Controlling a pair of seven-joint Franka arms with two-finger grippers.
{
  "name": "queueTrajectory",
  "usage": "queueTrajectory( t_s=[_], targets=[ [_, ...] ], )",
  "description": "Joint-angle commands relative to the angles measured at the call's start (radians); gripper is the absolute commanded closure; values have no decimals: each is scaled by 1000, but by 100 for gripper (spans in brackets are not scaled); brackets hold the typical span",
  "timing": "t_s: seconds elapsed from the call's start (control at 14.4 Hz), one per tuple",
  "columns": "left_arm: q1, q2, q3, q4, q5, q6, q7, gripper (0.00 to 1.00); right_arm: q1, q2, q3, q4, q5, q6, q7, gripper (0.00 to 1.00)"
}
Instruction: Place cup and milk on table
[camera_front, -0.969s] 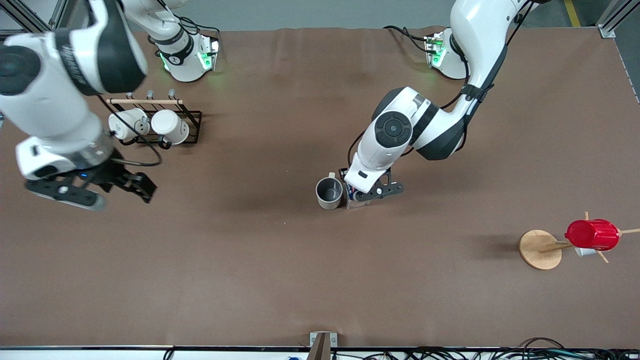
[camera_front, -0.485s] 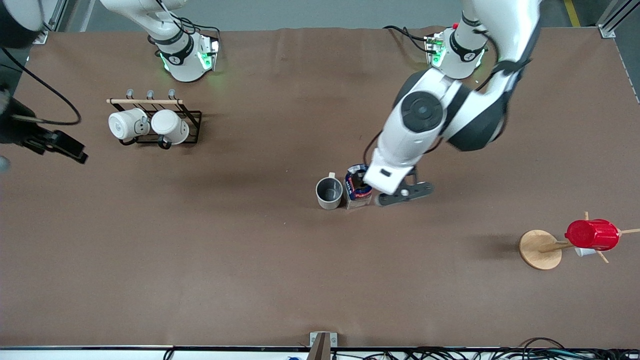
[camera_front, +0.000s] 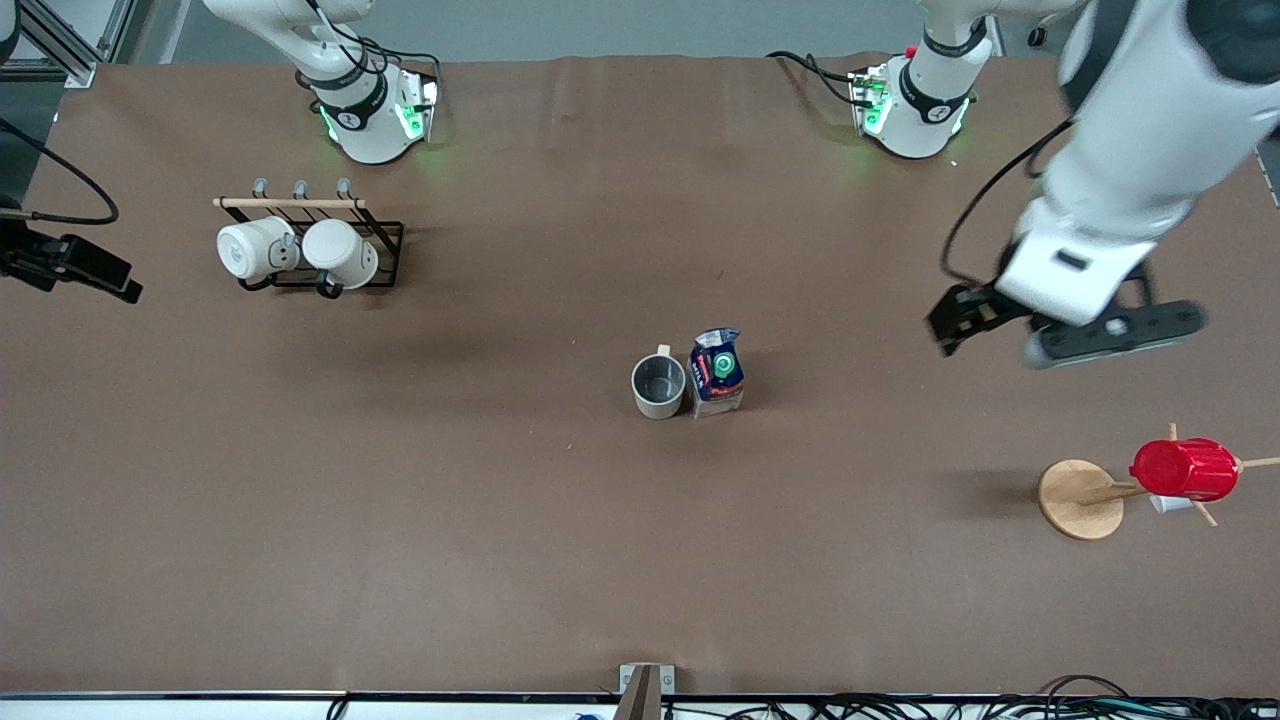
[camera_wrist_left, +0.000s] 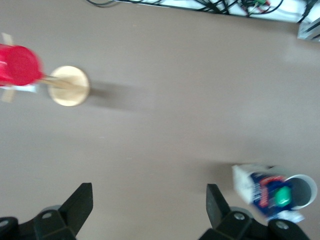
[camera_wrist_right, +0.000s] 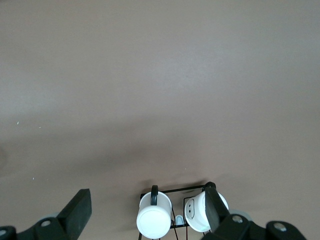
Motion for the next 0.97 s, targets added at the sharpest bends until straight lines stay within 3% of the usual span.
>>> queueTrajectory(
  t_s=[0.0, 0.14, 0.21, 0.55, 0.9],
  targets=[
    [82, -60, -8, -22, -19, -79, 187, 0, -1, -3, 10, 8, 17, -11, -12, 0],
    [153, -118, 2, -61, -118, -109, 306, 0, -1, -3, 10, 6, 17, -11, -10, 0],
    [153, -163, 49, -109, -147, -109, 346, 0, -1, -3, 11, 6, 17, -11, -10, 0],
    [33, -310, 241, -278, -189, -110, 427, 0, -1, -3, 10, 8, 19, -26, -1, 0],
    [-31, -372, 278, -336, -180, -139, 432, 0, -1, -3, 10, 9, 19, -34, -10, 0]
  ],
)
